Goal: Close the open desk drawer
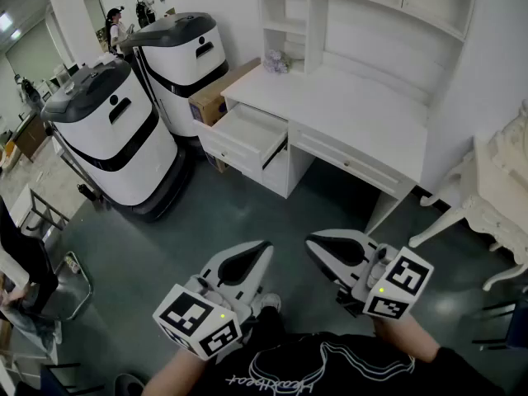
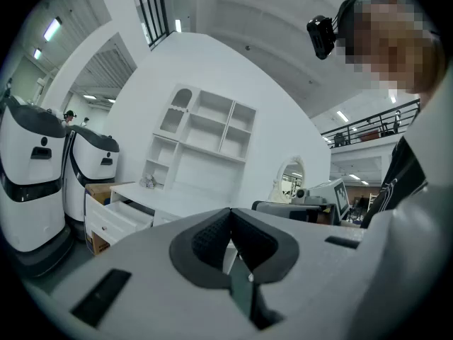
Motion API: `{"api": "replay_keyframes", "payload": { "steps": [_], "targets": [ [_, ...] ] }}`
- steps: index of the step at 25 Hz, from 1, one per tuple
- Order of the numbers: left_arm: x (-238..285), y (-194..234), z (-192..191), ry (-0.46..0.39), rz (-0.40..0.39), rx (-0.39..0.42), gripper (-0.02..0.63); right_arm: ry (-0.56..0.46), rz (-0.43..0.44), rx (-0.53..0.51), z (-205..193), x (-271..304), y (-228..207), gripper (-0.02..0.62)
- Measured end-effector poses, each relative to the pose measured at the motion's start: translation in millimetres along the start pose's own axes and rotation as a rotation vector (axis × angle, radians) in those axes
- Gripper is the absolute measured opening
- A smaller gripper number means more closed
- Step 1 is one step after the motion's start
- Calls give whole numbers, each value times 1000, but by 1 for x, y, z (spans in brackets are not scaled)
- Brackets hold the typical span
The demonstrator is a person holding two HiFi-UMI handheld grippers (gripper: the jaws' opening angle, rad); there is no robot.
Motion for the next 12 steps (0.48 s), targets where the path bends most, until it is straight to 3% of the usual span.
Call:
{"api": "replay_keyframes", "payload": {
  "steps": [12],
  "targets": [
    [-23, -36, -9, -8, 45, 39, 3, 5, 5, -37, 0, -30, 27, 6]
  ]
}}
Point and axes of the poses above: the fingertips, and each gripper's own axes: x forward along the fingers, y to its left, z out of its top, the point moved 6 cm from there along -x, backward along the fingers, and after that the axes turned 2 degrees about x, right-handed, at the moved point
